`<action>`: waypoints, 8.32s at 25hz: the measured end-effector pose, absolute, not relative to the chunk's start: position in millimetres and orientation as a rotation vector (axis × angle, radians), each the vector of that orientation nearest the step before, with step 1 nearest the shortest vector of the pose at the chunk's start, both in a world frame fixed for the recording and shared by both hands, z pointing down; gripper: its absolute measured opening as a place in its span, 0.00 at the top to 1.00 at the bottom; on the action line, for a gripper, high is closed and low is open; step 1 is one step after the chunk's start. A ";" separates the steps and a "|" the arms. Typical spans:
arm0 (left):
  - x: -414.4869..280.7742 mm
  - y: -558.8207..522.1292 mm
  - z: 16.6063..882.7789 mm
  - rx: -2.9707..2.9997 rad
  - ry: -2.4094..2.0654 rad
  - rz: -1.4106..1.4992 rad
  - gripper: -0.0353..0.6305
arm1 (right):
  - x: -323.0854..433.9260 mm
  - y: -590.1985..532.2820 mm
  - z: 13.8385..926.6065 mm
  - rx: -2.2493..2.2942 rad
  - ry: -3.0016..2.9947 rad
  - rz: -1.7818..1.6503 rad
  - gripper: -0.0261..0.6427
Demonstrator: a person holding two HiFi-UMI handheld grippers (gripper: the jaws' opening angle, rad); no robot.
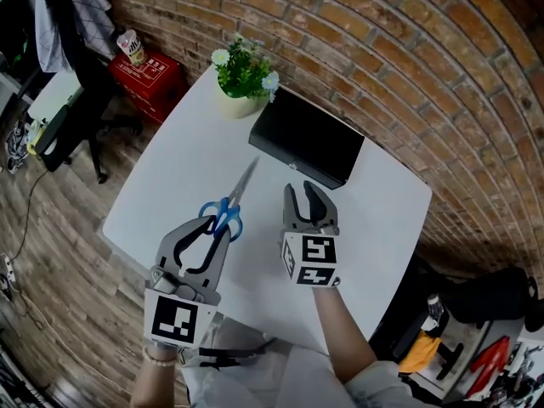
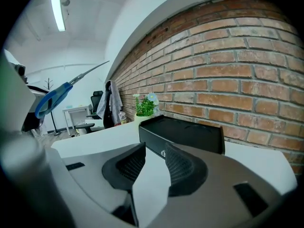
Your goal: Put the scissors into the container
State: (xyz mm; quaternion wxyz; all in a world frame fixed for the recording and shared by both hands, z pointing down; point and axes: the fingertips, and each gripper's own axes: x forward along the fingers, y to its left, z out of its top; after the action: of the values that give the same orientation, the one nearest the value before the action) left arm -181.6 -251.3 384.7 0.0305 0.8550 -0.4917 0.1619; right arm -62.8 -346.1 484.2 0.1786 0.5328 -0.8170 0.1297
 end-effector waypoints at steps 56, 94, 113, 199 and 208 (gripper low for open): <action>-213.7 -278.9 409.0 2.539 -1.517 0.477 0.80 | -77.2 -358.7 555.9 1.660 -2.062 0.750 0.83; -207.3 -273.7 390.0 2.628 -1.491 0.521 0.80 | -83.8 -271.5 524.0 1.325 -2.292 0.638 0.85; -127.7 -321.6 414.5 2.976 -1.043 0.870 0.80 | 25.6 -247.0 434.4 1.664 -2.232 0.417 0.87; -103.4 -223.1 298.7 2.865 -1.313 0.611 0.92 | 49.7 -182.2 304.7 1.617 -2.455 0.119 0.87; -102.3 -180.7 283.4 2.846 -1.383 0.525 0.92 | 43.8 -163.8 298.5 1.559 -2.496 0.089 0.87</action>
State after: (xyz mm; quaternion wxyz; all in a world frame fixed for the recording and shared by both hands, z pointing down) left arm -102.3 -180.7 283.4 -0.0330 0.8868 -0.4310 0.1635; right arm 43.8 -163.8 298.5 0.0985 0.5268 -0.8437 0.0302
